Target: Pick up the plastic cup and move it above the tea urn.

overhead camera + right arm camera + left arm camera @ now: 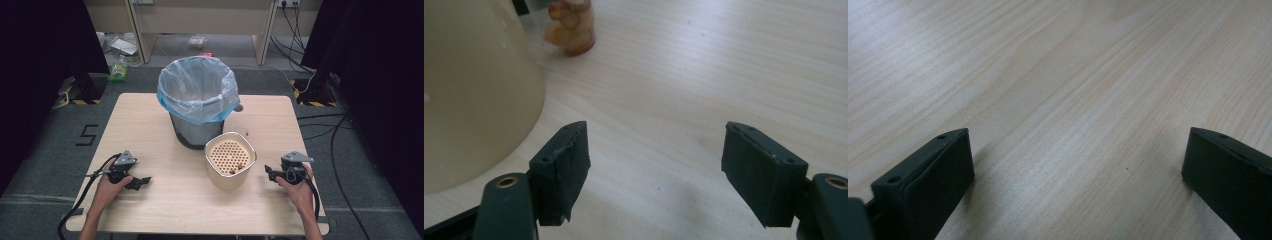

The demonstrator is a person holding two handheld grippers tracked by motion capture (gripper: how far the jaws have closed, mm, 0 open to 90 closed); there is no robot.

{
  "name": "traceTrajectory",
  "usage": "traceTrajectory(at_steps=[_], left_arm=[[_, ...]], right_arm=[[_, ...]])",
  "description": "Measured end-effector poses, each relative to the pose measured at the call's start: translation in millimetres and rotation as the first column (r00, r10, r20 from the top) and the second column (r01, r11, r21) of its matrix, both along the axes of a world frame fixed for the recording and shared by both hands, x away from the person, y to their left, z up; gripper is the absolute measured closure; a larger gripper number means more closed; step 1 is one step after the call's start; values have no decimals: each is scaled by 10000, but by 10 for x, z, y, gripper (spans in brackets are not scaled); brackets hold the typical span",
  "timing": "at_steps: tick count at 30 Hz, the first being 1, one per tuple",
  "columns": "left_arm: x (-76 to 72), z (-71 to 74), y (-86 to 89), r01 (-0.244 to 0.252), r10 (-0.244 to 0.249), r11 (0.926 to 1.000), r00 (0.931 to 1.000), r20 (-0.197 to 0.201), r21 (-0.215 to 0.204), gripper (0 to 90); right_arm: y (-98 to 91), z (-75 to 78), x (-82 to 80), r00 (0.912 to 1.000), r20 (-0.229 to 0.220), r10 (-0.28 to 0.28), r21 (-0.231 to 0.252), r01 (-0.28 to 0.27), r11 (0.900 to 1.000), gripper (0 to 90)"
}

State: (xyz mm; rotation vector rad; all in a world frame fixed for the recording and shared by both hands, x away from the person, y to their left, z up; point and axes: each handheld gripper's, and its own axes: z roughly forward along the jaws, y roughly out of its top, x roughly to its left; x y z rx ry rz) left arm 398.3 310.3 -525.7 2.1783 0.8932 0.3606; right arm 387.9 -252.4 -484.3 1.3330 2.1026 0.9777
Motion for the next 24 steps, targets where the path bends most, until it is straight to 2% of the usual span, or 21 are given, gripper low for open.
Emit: traceTrajectory(at_steps=[1, 5, 9, 11, 14, 15, 17, 24], left_arm=[[0, 0, 0, -3, 3, 10000, 10000, 1, -2, 0], [0, 0, 0, 0, 0, 10000, 10000, 4, -4, 0], [0, 0, 0, -1, 1, 10000, 10000, 5, -5, 0], [0, 0, 0, -3, 3, 10000, 10000, 7, -5, 0], [0, 0, 0, 2, -2, 10000, 10000, 7, -2, 0], [0, 0, 0, 2, -2, 10000, 10000, 7, -2, 0], [0, 0, -1, -5, 5, 10000, 10000, 3, -7, 0], [0, 0, 0, -2, 2, 10000, 10000, 3, -4, 0]], right_arm=[[14, 40, 31, 10000, 0, -41, 204, 41, 9998, 291], [20, 107, 94, 10000, -6, -73, 196, 73, 9998, 311], [20, 231, 200, 9998, 188, -86, 282, 81, 9996, 338], [31, 331, 281, 9991, 413, 0, 444, -19, 9990, 375], [69, 417, 366, 9989, 462, 111, 525, -136, 9985, 397], [69, 417, 366, 9989, 462, 111, 525, -136, 9985, 397], [120, 513, 463, 9980, 569, 285, 434, -310, 9986, 425], [297, 620, 671, 9975, 393, 587, 450, -604, 9972, 473]])
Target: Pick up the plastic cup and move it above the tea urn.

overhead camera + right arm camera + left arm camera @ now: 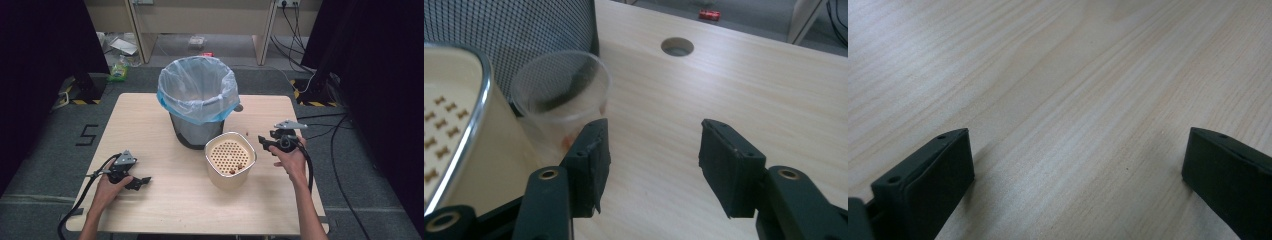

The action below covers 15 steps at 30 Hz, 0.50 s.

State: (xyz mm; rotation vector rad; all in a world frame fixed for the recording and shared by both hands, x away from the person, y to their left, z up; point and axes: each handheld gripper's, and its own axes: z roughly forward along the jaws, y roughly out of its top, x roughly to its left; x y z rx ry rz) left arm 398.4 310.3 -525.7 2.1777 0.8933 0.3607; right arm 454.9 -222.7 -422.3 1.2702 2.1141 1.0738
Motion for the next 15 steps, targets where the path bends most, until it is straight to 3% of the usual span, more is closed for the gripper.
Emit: traceTrajectory(at_steps=[7, 8, 15], left_arm=[[0, 0, 0, -2, 2, 10000, 10000, -1, 1, 0], [1, 0, 0, 1, -1, 10000, 10000, -3, 2, 0], [0, 0, 0, 0, 0, 10000, 10000, -3, 1, 0]], right_arm=[[179, 59, 230, 9996, -31, 290, 38, -290, 9996, 518], [219, 47, 293, 9991, -235, 341, 75, -339, 9994, 530], [350, 3, 441, 9970, -453, 626, 37, -625, 9980, 574]])
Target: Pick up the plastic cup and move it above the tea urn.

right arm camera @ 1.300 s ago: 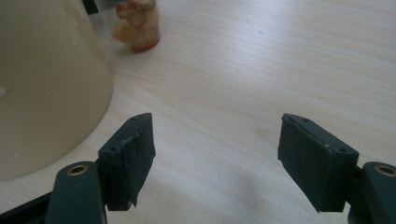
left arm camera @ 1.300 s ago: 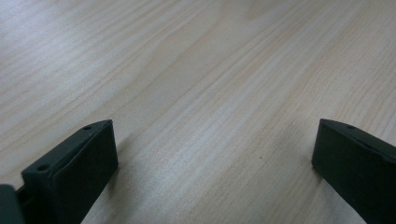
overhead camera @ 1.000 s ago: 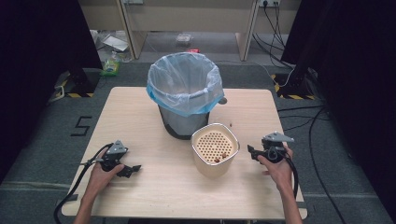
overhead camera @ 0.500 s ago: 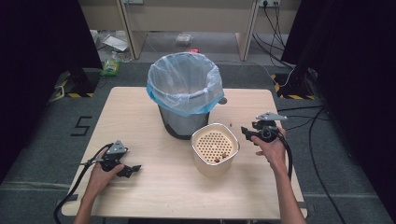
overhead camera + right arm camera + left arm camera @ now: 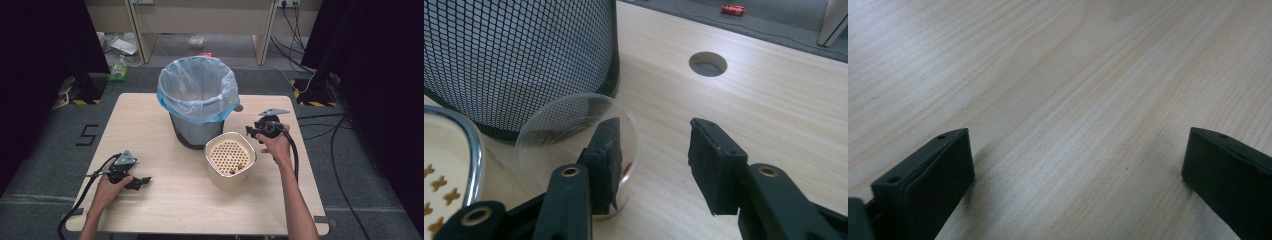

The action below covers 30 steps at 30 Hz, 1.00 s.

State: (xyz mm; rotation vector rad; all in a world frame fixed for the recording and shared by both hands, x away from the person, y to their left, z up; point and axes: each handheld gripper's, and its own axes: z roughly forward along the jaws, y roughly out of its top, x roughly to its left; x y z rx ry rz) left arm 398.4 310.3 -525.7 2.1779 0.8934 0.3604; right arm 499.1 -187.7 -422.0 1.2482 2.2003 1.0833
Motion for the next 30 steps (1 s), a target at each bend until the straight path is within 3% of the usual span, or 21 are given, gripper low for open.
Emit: traceTrajectory(at_steps=[10, 17, 24, 28, 30], left_arm=[[0, 0, 0, 0, 0, 10000, 10000, 1, 3, 0], [0, 0, 0, 0, 0, 10000, 10000, 0, -1, 0], [0, 0, 0, 2, -2, 10000, 10000, 0, 1, 0], [0, 0, 0, 2, -2, 10000, 10000, -2, 2, 0], [0, 0, 0, -1, 1, 10000, 10000, 0, -3, 0]], right_arm=[[147, -117, 124, 9974, -639, 346, -717, -392, 9967, 670], [191, -186, 154, 9937, -898, 678, -1045, -771, 9915, 799], [109, -125, 87, 9959, -308, 848, -755, -869, 9934, 862], [81, -77, 36, 9965, -103, 835, -1113, -841, 9902, 864], [43, 4, -21, 9966, 183, 810, -1017, -787, 9917, 865]])
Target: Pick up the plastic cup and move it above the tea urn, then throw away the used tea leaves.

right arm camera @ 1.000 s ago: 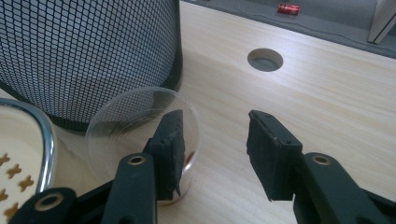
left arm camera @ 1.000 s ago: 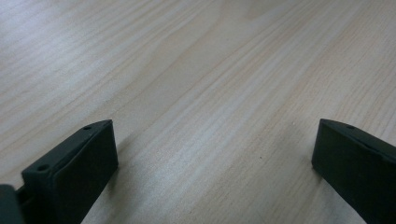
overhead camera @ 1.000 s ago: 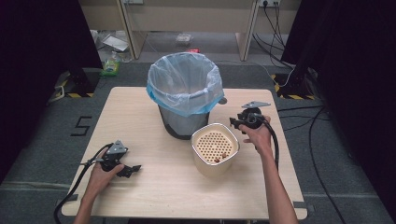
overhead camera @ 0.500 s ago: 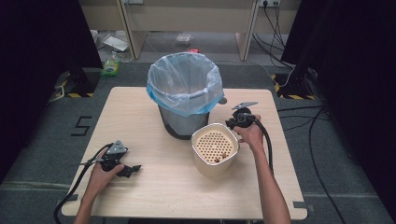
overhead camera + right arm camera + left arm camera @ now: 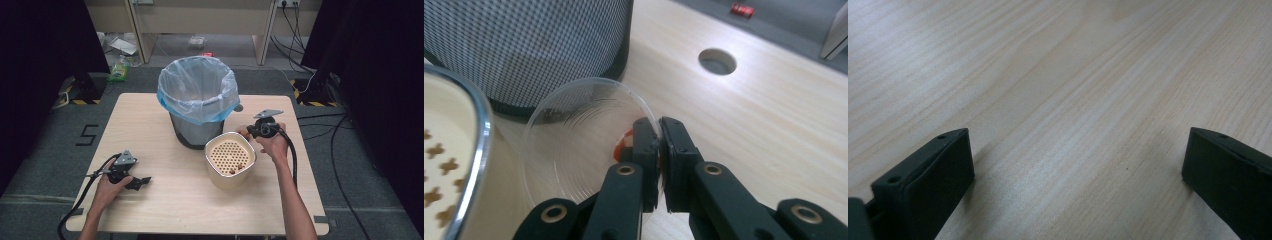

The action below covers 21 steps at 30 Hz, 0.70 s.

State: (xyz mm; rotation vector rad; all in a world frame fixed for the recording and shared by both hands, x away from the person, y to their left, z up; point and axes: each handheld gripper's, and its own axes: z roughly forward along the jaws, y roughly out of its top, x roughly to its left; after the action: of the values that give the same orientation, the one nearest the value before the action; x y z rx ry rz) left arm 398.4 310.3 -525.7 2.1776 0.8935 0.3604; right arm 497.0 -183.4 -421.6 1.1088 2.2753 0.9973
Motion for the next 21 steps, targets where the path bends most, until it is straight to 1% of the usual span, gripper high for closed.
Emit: traceTrajectory(at_steps=[3, 4, 5, 6, 8, 10, 11, 12, 13, 14, 15, 18, 21], left_arm=[[0, 0, 0, 3, -3, 10000, 10000, 0, 3, 0], [0, 0, 0, 4, -4, 10000, 10000, -1, 6, 0], [0, 0, 0, 2, -2, 10000, 10000, -1, 3, 0], [0, 0, 0, 2, -2, 10000, 10000, -1, 3, 0], [0, 0, 0, 1, -1, 10000, 10000, 0, 4, 0], [0, 0, 0, 2, -2, 10000, 10000, -1, 2, 0], [0, 0, 0, 2, -2, 10000, 10000, -1, 2, 0], [0, 0, 0, 2, -2, 10000, 10000, 1, 5, 0], [0, 0, 0, 1, -1, 10000, 10000, 2, 4, 0], [-1, 0, 0, 0, 0, 10000, 10000, 3, 7, 0], [-1, 0, 0, 0, 0, 10000, 10000, 3, 7, 0], [-1, 0, 0, 3, -3, 10000, 10000, 1, 6, 0], [0, 0, 0, 5, -5, 10000, 10000, 1, 5, 0]], right_arm=[[-49, 88, -44, 9997, 231, -63, -32, 63, 10000, 864], [-49, 88, -44, 9997, 231, -63, -32, 63, 10000, 864], [-87, 146, -74, 9992, 388, -119, 39, 117, 9999, 864], [-87, 146, -74, 9992, 388, -119, 39, 117, 9999, 864], [-124, 199, -99, 9984, 533, -184, 2, 184, 9998, 864], [-182, 266, -140, 9961, 831, -295, -56, 301, 9995, 864], [-182, 266, -140, 9961, 831, -295, -56, 301, 9995, 864], [-201, 284, -154, 9948, 965, -336, -91, 346, 9994, 864], [-239, 322, -183, 9913, 1241, -438, -41, 446, 9990, 864], [-253, 335, -194, 9896, 1348, -508, 7, 512, 9987, 864], [-253, 335, -194, 9896, 1348, -508, 7, 512, 9987, 864], [-286, 377, -230, 9842, 1663, -605, 84, 599, 9982, 864], [-298, 427, -280, 9799, 1896, -623, 395, 558, 9977, 863]])
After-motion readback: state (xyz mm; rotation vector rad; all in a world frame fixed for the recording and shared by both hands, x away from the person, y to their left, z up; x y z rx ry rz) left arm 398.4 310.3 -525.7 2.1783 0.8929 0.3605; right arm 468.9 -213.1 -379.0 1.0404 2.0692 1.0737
